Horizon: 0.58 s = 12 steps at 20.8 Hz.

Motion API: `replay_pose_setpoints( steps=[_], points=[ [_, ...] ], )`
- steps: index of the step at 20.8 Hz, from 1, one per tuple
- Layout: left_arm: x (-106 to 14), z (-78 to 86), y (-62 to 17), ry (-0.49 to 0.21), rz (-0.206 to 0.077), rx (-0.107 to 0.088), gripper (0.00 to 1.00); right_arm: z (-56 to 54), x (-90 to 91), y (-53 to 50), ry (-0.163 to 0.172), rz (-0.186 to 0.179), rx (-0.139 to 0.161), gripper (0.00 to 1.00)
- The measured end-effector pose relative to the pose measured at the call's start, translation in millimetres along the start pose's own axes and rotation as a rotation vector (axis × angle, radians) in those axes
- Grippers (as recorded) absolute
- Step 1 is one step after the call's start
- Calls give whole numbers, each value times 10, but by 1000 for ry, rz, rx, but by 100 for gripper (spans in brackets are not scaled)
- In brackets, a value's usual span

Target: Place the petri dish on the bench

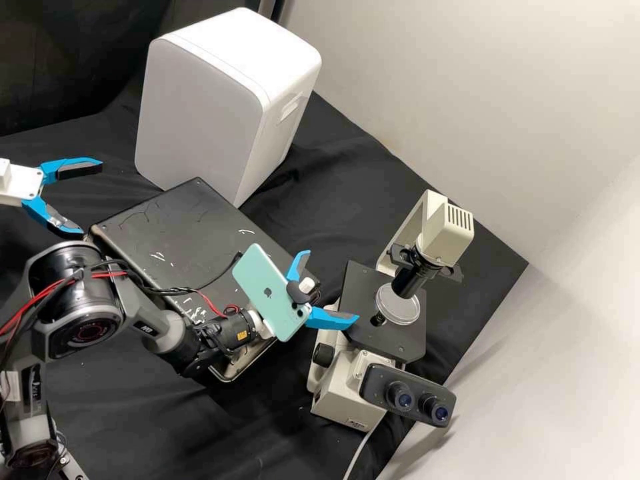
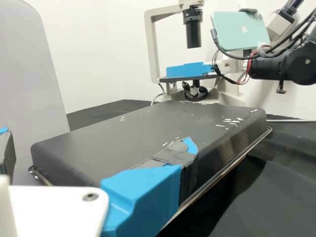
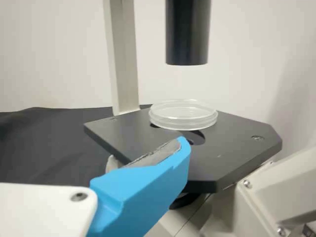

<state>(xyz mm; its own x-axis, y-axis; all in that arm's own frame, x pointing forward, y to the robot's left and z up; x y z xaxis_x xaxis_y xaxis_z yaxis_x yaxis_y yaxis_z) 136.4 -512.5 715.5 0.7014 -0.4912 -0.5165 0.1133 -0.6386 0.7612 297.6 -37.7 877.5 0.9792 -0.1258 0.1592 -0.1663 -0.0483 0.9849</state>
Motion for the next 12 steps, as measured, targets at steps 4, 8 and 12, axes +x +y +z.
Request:
replay_pose_setpoints(
  steps=[4,8,12],
  points=[
    [13,-6,-34,13,-16,-3,100,85,74,60,-9,25,-3,100],
    [18,-12,-45,22,-22,-1,100,123,108,106,-12,34,-10,100],
    [23,-16,-59,31,-28,-7,100,143,126,136,-15,40,-9,100]
  ],
)
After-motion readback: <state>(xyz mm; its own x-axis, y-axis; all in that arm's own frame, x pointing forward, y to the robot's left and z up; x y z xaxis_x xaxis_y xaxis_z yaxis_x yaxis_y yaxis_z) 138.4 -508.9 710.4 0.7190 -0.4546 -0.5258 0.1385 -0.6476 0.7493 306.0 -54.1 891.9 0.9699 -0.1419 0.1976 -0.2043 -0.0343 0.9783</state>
